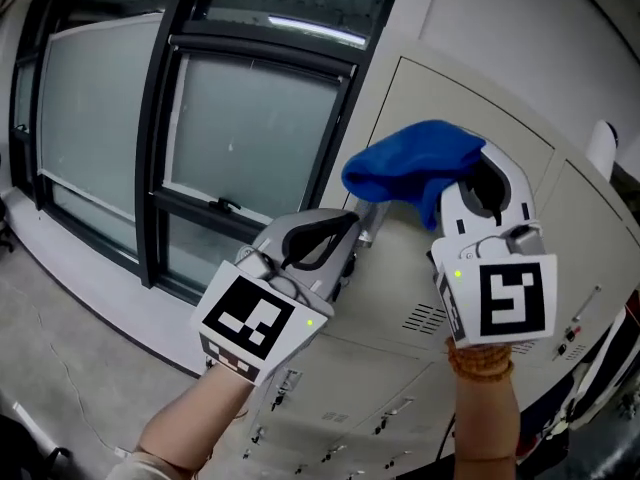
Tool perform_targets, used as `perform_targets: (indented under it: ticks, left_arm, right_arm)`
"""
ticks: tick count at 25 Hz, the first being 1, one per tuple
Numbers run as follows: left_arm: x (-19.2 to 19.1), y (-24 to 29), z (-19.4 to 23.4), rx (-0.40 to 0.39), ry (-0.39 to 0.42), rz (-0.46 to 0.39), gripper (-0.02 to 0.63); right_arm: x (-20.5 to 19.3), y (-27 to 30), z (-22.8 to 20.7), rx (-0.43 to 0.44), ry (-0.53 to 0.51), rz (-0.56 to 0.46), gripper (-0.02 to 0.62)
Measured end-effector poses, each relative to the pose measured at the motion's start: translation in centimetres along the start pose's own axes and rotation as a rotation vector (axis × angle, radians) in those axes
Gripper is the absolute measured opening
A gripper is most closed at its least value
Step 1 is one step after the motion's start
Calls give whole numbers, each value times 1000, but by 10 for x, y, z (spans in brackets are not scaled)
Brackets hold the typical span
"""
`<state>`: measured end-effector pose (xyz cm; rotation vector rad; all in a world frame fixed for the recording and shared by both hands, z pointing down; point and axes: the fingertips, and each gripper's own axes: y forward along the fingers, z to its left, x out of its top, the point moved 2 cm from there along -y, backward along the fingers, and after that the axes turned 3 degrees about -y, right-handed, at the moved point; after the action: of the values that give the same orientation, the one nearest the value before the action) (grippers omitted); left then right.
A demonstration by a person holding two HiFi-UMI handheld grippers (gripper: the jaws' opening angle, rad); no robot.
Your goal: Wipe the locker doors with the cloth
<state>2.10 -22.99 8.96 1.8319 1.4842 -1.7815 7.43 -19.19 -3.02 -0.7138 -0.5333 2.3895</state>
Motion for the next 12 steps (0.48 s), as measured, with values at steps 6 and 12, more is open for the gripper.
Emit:
perform_targets:
  ticks: [6,12]
  left_arm:
    - [29,20,14,-12,69,-44,2]
    - [23,22,21,-15,63,-45,3]
  right_arm:
    - [15,51,-49,-103,-198,10,31]
    - [14,82,-63,-132,-380,86,29]
